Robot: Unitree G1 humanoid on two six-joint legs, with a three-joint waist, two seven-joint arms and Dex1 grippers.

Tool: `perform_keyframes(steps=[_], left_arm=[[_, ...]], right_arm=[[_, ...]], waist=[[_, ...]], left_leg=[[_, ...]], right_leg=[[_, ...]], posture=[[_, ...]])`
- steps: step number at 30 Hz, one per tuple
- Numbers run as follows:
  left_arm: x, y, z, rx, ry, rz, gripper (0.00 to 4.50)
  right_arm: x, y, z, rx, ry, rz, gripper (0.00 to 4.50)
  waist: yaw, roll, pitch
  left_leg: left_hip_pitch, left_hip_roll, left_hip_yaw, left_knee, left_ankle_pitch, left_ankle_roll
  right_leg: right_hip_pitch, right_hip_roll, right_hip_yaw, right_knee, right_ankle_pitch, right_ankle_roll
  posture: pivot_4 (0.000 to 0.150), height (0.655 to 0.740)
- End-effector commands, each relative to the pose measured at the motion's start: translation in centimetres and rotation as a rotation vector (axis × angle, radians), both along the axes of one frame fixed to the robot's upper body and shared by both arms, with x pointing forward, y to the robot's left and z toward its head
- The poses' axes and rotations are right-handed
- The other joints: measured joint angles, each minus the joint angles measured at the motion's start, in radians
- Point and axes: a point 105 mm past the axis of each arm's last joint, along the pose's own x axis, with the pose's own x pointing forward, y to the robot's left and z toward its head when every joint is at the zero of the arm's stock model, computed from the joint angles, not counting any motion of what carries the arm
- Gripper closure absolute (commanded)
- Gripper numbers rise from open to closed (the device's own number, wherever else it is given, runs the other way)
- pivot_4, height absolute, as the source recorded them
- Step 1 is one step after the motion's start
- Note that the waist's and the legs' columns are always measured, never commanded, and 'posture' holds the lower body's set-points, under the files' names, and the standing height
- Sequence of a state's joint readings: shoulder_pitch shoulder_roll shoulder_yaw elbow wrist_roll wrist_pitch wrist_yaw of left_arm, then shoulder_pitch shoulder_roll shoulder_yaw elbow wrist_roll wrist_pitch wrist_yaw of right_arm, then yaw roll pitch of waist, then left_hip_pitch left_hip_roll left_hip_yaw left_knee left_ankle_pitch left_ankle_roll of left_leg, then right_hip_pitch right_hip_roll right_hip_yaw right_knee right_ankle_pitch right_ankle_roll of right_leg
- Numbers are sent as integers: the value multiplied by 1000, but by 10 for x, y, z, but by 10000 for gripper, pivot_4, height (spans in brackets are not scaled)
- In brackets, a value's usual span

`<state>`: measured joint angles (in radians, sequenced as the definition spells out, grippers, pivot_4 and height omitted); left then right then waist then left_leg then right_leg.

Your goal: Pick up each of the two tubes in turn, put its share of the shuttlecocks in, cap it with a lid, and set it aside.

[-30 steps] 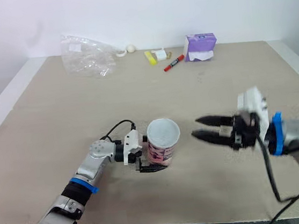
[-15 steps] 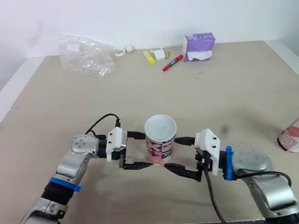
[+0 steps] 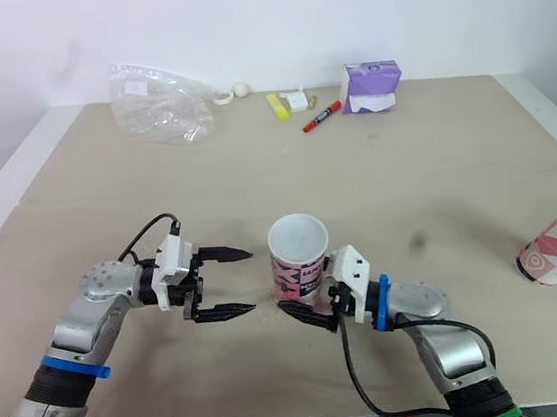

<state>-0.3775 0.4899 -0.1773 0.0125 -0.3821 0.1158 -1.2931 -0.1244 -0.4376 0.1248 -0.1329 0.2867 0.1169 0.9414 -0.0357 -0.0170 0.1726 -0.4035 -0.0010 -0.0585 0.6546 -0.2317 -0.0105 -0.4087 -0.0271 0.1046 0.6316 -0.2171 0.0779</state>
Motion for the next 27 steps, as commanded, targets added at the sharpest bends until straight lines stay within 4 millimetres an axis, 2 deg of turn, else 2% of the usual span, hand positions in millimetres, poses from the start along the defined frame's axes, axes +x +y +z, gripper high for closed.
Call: perform_keyframes(steps=[1, 8, 11, 12, 19, 22, 24, 27], left_arm=[[-4, 2, 9, -16, -51, 0, 0], [-3, 6, 11, -42, -55, 27, 0], [-3, 6, 11, -50, -59, 34, 0], [-3, 6, 11, -53, -66, 39, 0], [1, 2, 15, -67, -90, 43, 0], [1, -4, 21, -90, -95, 36, 0], [-1, -7, 23, -103, -84, 28, 0], [-6, -12, 23, -111, -59, 3, 0]], right_arm=[[3, 8, 7, 17, -50, 13, 152], [6, 14, 9, 53, -42, 20, 152], [6, 13, 6, 48, -39, 17, 8188], [7, 12, 7, 47, -41, 8, 12485], [5, 3, 11, 44, -58, -30, 12485], [5, -16, 23, 92, -82, -147, 12485], [11, -40, 33, 149, -98, -303, 12485], [24, -103, 41, 260, -104, -680, 12485]], waist=[[-2, 0, 0], [-3, 0, 0], [-3, 0, 0], [-4, 0, 0], [-4, 0, 0], [0, 0, 0], [1, 0, 0], [2, 0, 0]], left_leg=[[0, 0, 0, 0, 0, 0], [0, 1, 0, 0, 0, 0], [0, 1, 0, 0, 0, 0], [0, 1, 0, 0, 0, 0], [0, 1, 0, 0, 0, 0], [0, 0, 0, 0, 0, 0], [0, 0, 0, 0, 0, 0], [-1, 0, 0, 0, 0, 0]], right_leg=[[0, 0, 0, 0, 0, 0], [0, 0, 0, 0, 0, 0], [0, 0, 0, 0, 0, 0], [0, 0, 0, 0, 0, 0], [0, 0, 0, 0, 1, -1], [1, 0, 0, 0, 0, 0], [0, 0, 0, 0, 0, 0], [0, 0, 0, 0, 0, 0]], posture=[[1500, 7400], [1500, 7400], [1500, 7400], [1500, 7400], [1500, 7400], [1500, 7400], [1500, 7400], [1500, 7400]])
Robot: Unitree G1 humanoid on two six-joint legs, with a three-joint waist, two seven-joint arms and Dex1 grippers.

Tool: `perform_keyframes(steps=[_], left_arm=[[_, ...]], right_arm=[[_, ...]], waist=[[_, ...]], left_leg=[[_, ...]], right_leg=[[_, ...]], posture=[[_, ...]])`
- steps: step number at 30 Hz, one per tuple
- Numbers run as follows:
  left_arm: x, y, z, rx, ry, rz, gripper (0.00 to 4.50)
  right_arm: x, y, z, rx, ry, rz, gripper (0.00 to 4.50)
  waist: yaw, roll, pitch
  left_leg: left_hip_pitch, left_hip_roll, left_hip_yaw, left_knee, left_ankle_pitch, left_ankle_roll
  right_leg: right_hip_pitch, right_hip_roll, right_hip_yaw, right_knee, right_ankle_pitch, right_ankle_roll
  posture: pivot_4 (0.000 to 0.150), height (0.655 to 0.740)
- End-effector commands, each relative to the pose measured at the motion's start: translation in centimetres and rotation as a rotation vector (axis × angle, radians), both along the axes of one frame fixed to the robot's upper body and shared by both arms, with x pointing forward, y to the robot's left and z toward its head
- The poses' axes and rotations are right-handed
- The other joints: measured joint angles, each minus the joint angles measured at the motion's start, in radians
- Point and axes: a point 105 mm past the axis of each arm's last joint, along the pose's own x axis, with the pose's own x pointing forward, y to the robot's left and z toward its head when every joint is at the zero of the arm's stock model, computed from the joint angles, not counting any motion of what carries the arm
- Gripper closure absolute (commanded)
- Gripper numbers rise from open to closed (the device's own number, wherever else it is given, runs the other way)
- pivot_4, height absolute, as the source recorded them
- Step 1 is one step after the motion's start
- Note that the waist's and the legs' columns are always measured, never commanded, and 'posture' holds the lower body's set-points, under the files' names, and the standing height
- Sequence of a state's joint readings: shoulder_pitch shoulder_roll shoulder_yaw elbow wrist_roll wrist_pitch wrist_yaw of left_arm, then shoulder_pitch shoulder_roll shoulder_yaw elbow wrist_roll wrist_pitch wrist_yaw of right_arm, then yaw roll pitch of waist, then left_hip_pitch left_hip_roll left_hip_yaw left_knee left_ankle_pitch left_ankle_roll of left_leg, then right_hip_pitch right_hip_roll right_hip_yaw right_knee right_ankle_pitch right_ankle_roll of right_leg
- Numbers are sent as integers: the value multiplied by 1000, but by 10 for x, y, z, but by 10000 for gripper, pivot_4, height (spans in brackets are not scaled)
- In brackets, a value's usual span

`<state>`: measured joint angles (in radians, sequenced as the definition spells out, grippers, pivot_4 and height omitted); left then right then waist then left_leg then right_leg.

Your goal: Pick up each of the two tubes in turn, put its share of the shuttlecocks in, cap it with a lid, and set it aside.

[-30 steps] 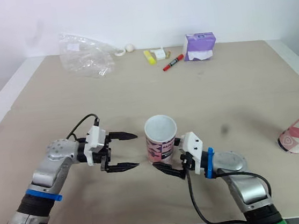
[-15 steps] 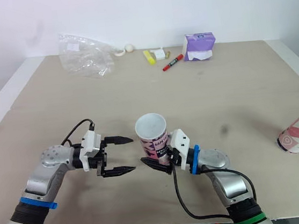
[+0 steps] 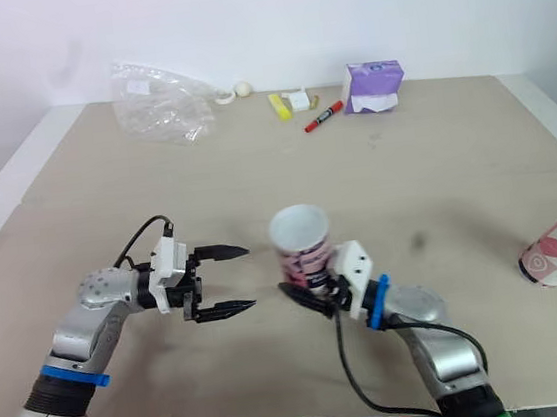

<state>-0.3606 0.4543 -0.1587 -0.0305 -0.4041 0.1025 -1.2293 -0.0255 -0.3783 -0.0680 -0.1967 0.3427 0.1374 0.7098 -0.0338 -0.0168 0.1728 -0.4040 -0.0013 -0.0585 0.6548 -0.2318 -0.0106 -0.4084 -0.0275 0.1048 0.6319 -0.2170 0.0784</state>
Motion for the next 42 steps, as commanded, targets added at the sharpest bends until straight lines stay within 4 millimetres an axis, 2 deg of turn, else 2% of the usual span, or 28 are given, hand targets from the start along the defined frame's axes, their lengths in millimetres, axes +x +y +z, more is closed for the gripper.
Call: perform_keyframes(steps=[1, 5, 8, 11, 16, 22, 25, 26, 36, 42], left_arm=[[-9, -7, 12, -33, -16, -45, 0], [-11, -12, 14, -47, 1, -57, 0], [-6, -16, 18, -75, 11, -35, 0], [-3, -19, 25, -122, 27, -26, 0], [-7, -22, 18, -95, 32, -47, 0], [-6, -23, 9, -58, 17, -36, 0], [-6, -23, 8, -58, 15, -23, 0], [-6, -23, 8, -57, 15, -23, 0], [-4, -20, 5, -37, 10, -19, 0], [-4, -22, 3, -32, 6, -33, 0]], right_arm=[[8, -71, 27, 131, -70, -392, 12485], [4, -130, 26, 207, -78, -742, 12485], [0, -160, 25, 243, -77, -921, 12485], [-1, -175, 22, 264, -62, -995, 12485], [1, -182, 11, 245, -15, -1024, 12485], [1, -182, -1, 218, 23, -1014, 12485], [0, -181, -4, 223, 40, -1010, 1765], [-1, -181, -4, 219, 39, -1008, 698], [-12, -169, -3, 151, 31, -975, 698], [-25, -169, 2, 132, 26, -982, 698]], waist=[[0, 0, 0], [0, 0, 0], [-4, 1, 0], [-10, 2, 0], [-14, 4, -1], [-14, 4, -1], [-14, 4, -1], [-14, 4, -2], [-14, 4, -2], [-13, 5, -2]], left_leg=[[0, 0, 0, 0, 0, 0], [1, 1, 0, 0, 0, 0], [2, 1, 1, 0, 0, 0], [2, 1, 2, 0, 0, 0], [3, 1, 3, 0, 0, 0], [3, 1, 3, 0, 0, 0], [3, 1, 3, 0, 0, 0], [3, 1, 3, 0, 0, 0], [3, 1, 3, 0, 0, 0], [3, 1, 3, 0, 0, 0]], right_leg=[[0, 0, 0, 0, 0, 0], [0, 1, 0, 1, 0, -1], [0, 2, 1, 1, 0, -2], [0, 2, 2, 1, 0, -2], [0, 2, 4, 1, 0, -2], [1, 2, 5, 1, 0, -2], [1, 2, 5, 1, 0, -3], [1, 2, 5, 1, 0, -3], [1, 2, 5, 1, -1, -4], [0, 2, 5, 1, -1, -4]], posture=[[1500, 7400], [1500, 7400], [1500, 7400], [1500, 7400], [1500, 7400], [1500, 7400], [1500, 7400], [1500, 7400], [1500, 7400], [1500, 7400]])
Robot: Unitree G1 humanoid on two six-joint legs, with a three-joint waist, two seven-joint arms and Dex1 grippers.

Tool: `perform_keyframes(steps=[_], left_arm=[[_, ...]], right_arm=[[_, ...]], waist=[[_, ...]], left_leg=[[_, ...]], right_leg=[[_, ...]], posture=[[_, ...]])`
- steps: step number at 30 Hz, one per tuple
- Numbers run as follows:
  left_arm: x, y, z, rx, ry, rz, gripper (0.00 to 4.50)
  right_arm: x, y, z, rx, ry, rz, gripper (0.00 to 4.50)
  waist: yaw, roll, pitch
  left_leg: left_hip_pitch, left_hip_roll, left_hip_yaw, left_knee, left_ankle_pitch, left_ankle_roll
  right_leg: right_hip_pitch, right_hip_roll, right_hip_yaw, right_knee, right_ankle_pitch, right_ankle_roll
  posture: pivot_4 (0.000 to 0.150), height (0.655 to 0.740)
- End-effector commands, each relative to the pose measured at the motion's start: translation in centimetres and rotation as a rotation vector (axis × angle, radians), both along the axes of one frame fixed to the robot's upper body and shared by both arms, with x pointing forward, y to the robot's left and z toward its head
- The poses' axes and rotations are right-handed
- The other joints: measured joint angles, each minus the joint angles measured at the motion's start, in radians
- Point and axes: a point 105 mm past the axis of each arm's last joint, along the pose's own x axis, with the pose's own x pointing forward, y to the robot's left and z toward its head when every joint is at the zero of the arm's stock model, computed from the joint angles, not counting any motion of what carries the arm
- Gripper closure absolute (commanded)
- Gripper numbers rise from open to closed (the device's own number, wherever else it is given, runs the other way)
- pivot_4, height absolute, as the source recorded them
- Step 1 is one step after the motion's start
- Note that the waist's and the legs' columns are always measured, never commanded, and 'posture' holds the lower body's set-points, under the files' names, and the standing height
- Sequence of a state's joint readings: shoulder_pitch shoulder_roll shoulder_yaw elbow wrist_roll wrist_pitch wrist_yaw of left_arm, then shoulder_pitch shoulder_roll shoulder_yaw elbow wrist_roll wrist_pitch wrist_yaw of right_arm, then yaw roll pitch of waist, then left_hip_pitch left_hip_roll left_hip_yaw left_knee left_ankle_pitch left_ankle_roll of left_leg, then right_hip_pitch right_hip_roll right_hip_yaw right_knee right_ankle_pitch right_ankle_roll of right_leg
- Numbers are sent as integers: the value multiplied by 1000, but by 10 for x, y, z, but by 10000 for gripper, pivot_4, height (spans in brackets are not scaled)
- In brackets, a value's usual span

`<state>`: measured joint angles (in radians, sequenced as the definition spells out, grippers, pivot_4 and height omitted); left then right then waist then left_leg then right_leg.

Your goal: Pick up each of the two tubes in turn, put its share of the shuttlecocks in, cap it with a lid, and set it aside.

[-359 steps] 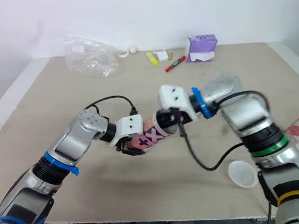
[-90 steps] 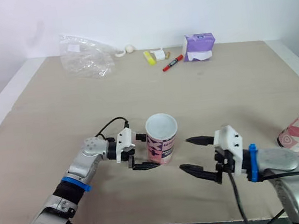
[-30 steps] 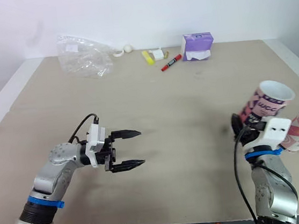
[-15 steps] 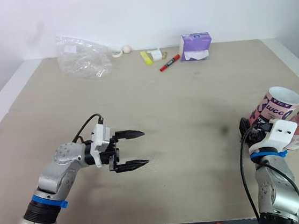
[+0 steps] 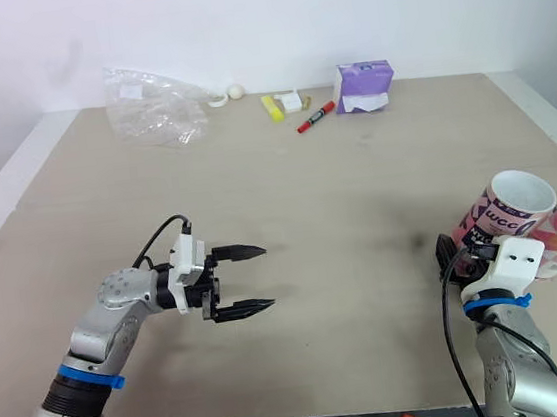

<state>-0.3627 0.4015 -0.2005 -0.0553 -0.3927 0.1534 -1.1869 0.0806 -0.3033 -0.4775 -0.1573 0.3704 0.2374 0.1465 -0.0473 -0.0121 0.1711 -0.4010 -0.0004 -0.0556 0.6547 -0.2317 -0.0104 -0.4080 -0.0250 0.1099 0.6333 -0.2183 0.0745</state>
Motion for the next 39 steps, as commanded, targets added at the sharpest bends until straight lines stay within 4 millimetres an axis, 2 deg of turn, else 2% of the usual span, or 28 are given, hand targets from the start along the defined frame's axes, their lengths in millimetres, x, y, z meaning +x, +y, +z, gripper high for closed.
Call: perform_keyframes(steps=[1, 9, 16, 20, 26, 30, 33, 35, 39], left_arm=[[0, -3, 6, -8, -35, -19, 0], [7, -1, 5, 4, -42, -18, 0], [12, -1, 4, 9, -50, -15, 0], [17, 0, 4, 12, -58, -10, 0], [19, 1, 4, 8, -64, -4, 0], [20, 5, 3, 14, -66, 21, 0], [22, 8, 1, 33, -74, 50, 0], [26, 13, -2, 49, -67, 98, 0], [38, 29, -8, 94, -52, 204, 0]], right_arm=[[-9, -2, 20, -44, -45, 1, 698], [-34, -19, 27, -71, -25, -49, 698], [-59, -13, 29, -112, 37, 74, 698], [-62, -6, 35, -106, 28, 146, 698], [-82, 32, 25, -145, 112, 411, 698], [-87, 60, 29, -194, 99, 657, 698], [-76, 83, 36, -217, 60, 821, 698], [-59, 103, 41, -265, 24, 963, 698], [-33, 129, 49, -302, -38, 1130, 698]], waist=[[0, 0, 0], [1, 0, 0], [1, 0, 0], [0, 0, 0], [4, 2, -1], [0, 1, 0], [-2, -2, 1], [-3, -3, 2], [1, -5, 3]], left_leg=[[0, 0, 0, 0, 0, 0], [0, 0, 0, 0, 0, 0], [0, 0, 0, 0, 0, 0], [0, 0, 1, 0, 0, 0], [0, 0, -1, -1, 0, 0], [-1, -1, 1, -1, -1, -1], [0, 0, 1, 0, -1, -1], [2, 1, 2, 1, -1, -1], [4, 1, 1, 1, 1, 1]], right_leg=[[0, 0, 0, 0, 0, 0], [0, 0, 0, 0, 0, 0], [0, 0, 0, 0, -1, 0], [0, 0, 0, 0, 0, 1], [0, 0, -1, 0, -2, 0], [0, -1, 0, -1, -2, 1], [0, -1, 1, -1, -1, 2], [1, 0, 1, -1, 1, 1], [2, 1, 0, -1, 3, -1]], posture=[[1500, 7400], [1500, 7400], [1500, 7400], [1500, 7400], [1500, 7400], [1500, 7400], [1500, 7400], [1500, 7400], [1500, 7400]])
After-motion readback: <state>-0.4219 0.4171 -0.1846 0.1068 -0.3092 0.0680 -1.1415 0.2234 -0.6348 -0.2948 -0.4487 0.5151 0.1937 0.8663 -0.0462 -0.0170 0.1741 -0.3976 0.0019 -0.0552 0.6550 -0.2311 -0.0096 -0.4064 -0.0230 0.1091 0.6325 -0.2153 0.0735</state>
